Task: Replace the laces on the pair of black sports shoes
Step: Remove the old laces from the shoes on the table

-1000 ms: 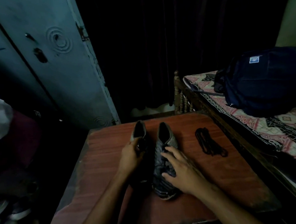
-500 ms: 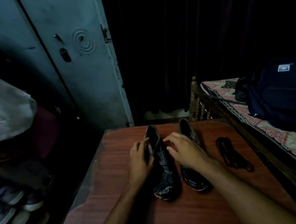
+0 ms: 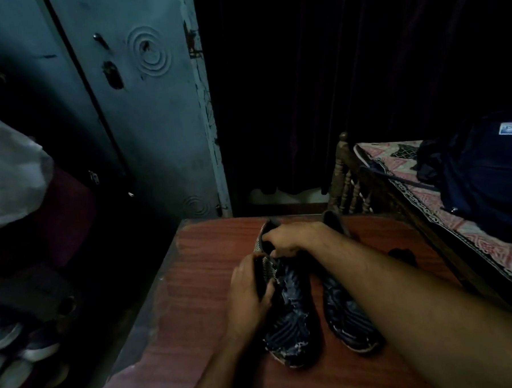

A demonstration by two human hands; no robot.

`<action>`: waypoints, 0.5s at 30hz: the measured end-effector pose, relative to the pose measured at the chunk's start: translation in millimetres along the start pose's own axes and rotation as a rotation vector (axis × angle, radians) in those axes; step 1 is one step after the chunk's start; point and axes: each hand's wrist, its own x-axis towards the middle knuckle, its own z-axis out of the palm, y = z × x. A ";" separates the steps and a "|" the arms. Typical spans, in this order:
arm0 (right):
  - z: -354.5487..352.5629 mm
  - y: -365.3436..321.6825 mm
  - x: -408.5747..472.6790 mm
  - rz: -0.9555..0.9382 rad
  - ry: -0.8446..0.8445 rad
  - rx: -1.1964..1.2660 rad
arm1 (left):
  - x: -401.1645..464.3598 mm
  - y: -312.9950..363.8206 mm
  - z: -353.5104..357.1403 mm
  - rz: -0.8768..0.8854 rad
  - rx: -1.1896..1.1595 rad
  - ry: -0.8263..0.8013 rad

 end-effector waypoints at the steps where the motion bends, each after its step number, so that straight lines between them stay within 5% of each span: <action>1: 1.2 0.5 2.7 0.018 -0.037 -0.009 | 0.3 -1.5 0.5 0.003 -0.001 -0.009; 10: -2.0 4.0 -17.0 -0.041 0.027 0.161 | 0.7 -9.3 4.4 -0.002 0.030 -0.029; 15: -19.4 13.3 -37.9 -0.113 0.208 0.794 | 0.6 -8.1 7.4 0.025 0.032 -0.027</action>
